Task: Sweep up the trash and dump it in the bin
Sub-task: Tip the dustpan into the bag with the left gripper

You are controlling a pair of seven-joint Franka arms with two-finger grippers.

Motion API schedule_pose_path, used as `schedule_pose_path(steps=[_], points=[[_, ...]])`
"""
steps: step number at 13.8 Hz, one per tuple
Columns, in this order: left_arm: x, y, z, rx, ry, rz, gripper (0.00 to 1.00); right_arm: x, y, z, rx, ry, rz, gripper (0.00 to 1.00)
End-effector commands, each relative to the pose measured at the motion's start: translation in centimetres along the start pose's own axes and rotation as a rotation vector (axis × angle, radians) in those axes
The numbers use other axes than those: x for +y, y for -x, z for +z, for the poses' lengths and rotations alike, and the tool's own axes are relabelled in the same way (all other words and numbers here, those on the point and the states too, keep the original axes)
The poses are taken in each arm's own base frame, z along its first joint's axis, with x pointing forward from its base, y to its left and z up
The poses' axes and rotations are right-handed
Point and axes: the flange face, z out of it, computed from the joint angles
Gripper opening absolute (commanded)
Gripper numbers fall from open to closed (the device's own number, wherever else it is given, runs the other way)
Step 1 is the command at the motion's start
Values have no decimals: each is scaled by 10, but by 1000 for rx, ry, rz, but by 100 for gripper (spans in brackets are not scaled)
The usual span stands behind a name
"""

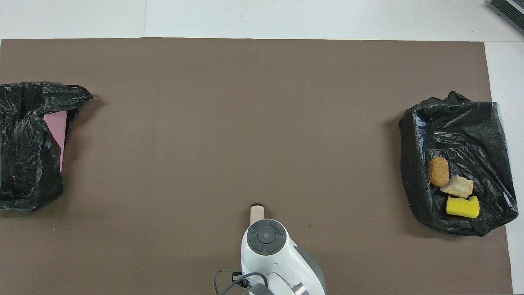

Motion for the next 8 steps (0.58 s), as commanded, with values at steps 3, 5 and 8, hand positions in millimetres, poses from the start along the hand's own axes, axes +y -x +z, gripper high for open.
schedule_pose_path(steps=[3,5,8], points=[[-24,-37,-31,-286,-11,33,0,-2,0,2,4,-29,-44,4],[-22,-32,-36,-375,-9,46,0,-1,1,2,5,-28,-47,17],[-22,-28,-49,-482,-28,65,0,-2,1,2,0,-26,-43,37]])
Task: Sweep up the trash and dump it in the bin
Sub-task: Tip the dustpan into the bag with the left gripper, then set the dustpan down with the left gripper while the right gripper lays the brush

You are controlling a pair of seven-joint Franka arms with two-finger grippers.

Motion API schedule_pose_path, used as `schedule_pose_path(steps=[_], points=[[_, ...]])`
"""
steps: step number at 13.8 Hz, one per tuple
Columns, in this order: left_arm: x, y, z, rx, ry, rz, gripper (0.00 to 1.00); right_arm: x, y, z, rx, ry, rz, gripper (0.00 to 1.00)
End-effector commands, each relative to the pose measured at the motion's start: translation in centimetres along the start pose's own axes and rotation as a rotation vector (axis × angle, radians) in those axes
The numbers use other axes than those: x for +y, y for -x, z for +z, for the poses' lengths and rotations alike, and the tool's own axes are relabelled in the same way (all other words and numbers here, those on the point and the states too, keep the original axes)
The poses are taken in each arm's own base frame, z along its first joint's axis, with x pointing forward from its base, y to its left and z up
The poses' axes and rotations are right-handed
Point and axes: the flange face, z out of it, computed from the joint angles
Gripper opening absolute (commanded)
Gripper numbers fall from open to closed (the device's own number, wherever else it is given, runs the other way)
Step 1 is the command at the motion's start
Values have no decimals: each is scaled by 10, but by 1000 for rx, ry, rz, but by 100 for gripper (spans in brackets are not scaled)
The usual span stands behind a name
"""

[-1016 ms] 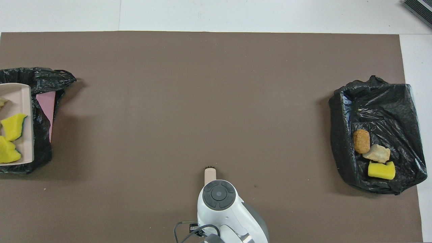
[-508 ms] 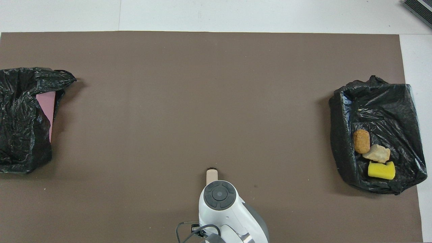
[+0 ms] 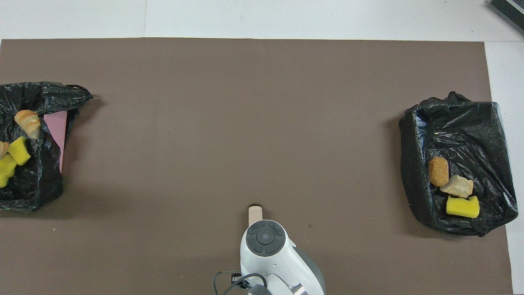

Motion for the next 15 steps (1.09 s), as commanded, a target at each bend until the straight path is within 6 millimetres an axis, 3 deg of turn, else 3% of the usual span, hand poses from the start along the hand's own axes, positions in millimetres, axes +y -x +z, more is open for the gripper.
schedule_pose_path(steps=[1,4,7,8,11,13,15], points=[[6,11,-19,-70,-14,-10,0,-1,-1,0,-3,-27,-17,38],[5,11,-46,-105,13,-14,0,-7,-26,-18,14,-56,10,55],[4,-3,-82,-101,85,-41,0,9,-52,-55,64,-109,50,74],[1,-14,-97,-94,98,-46,0,25,-67,-68,96,-122,70,80],[1,-60,-138,22,168,-56,0,64,-101,-134,249,-91,87,97],[5,-94,-176,86,186,-74,0,105,-119,-176,336,-90,136,100],[8,-120,-201,148,199,-82,0,150,-135,-217,396,-94,175,100]])
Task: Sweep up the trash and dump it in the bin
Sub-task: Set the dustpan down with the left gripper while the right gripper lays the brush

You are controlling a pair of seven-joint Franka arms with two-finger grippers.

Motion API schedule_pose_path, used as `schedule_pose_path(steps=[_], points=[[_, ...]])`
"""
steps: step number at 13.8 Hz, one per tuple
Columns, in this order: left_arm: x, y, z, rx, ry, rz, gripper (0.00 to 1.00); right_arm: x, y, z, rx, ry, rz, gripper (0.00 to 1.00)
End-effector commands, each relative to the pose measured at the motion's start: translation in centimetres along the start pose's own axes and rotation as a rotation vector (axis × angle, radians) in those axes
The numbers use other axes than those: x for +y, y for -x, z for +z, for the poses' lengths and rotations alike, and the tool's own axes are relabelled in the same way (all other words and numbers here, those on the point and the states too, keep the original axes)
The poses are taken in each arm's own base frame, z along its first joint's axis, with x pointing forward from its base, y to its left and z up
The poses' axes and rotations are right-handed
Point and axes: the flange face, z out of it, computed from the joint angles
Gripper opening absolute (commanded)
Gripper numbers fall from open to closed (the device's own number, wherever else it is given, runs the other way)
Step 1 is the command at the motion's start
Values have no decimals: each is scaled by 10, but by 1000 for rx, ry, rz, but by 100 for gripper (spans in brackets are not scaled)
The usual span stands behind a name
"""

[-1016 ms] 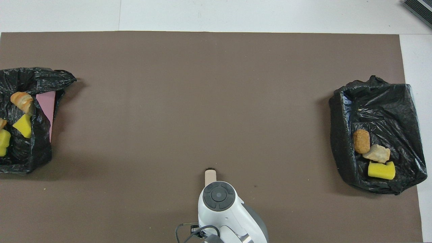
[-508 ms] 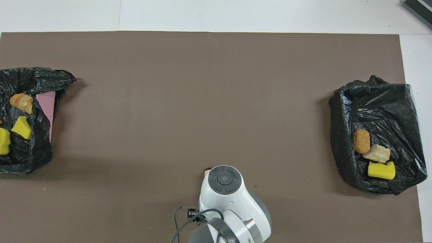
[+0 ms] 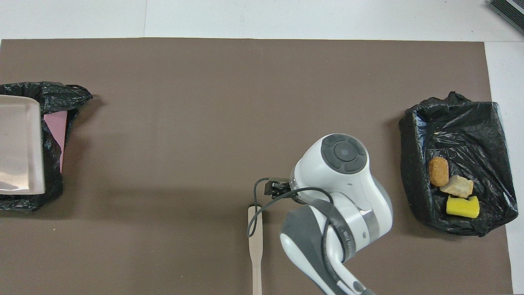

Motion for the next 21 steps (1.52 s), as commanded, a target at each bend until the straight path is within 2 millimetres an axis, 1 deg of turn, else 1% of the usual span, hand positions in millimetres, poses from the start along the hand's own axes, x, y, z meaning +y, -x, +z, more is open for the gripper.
schedule_pose_path(steps=[1,2,3,5,8,9,10,12,14,15,16,17,18,19,20,21], points=[[17,-33,-32,69,13,-30,0,44,-36,-51,66,-9,34,100],[22,-50,-44,96,9,-40,0,58,-45,-69,69,-14,63,100],[27,-70,-55,139,16,-54,0,73,-53,-92,75,-10,86,100],[37,-109,-66,213,60,-124,0,105,-66,-144,117,-3,103,100],[54,-176,-89,305,140,-247,0,146,-68,-205,186,45,71,100],[58,-195,-96,341,173,-293,0,158,-67,-225,193,66,65,100],[62,-213,-105,368,213,-362,0,166,-65,-238,194,96,50,100],[75,-253,-131,433,272,-507,0,177,-61,-250,189,156,18,100],[86,-285,-155,512,343,-664,0,184,-56,-262,183,168,18,100],[91,-302,-166,545,390,-743,0,191,-56,-267,176,166,31,100],[102,-321,-182,552,424,-829,0,194,-53,-272,173,166,38,100],[116,-345,-199,539,439,-909,0,201,-52,-279,166,164,47,100],[116,-358,-209,557,454,-966,0,207,-50,-282,147,161,54,100],[118,-369,-216,586,506,-1003,0,207,-46,-285,147,147,52,100],[125,-386,-222,594,543,-1050,0,204,-41,-288,151,142,48,100],[127,-400,-225,605,562,-1103,0,204,-35,-288,152,145,44,100]])
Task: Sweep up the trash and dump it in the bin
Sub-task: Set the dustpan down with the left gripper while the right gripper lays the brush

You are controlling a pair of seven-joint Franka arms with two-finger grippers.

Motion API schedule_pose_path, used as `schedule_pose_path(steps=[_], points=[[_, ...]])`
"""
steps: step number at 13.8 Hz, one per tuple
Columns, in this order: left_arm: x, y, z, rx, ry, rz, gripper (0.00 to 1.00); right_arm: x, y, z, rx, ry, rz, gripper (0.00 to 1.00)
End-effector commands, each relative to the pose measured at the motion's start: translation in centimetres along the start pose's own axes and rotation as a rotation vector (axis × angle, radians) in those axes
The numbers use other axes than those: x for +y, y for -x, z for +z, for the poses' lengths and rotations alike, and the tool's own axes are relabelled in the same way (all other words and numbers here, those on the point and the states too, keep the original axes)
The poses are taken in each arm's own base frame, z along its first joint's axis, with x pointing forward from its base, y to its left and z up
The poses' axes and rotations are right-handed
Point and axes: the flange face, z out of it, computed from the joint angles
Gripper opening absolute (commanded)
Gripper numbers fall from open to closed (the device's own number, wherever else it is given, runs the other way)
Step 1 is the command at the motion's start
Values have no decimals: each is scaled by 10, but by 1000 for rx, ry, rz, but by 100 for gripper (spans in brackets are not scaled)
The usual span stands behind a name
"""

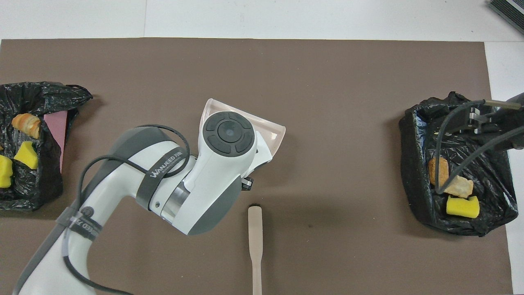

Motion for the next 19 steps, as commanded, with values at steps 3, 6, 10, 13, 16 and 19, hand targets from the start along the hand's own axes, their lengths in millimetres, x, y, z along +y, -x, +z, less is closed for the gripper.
schedule_pose_path(steps=[3,6,10,13,16,19], points=[[47,-31,42,33,122,-186,0,3,23,3,-28,-3,-27,100],[67,-48,72,71,157,-209,0,6,24,7,-37,-1,-38,100],[32,-53,42,119,169,-227,100,11,25,8,-37,-1,-52,100],[-18,-57,13,154,183,-259,100,13,24,7,-32,1,-52,100],[-91,-70,6,171,195,-365,100,13,24,7,-33,2,-50,100],[-153,-71,-15,226,199,-376,100,13,23,7,-32,1,-50,100]])
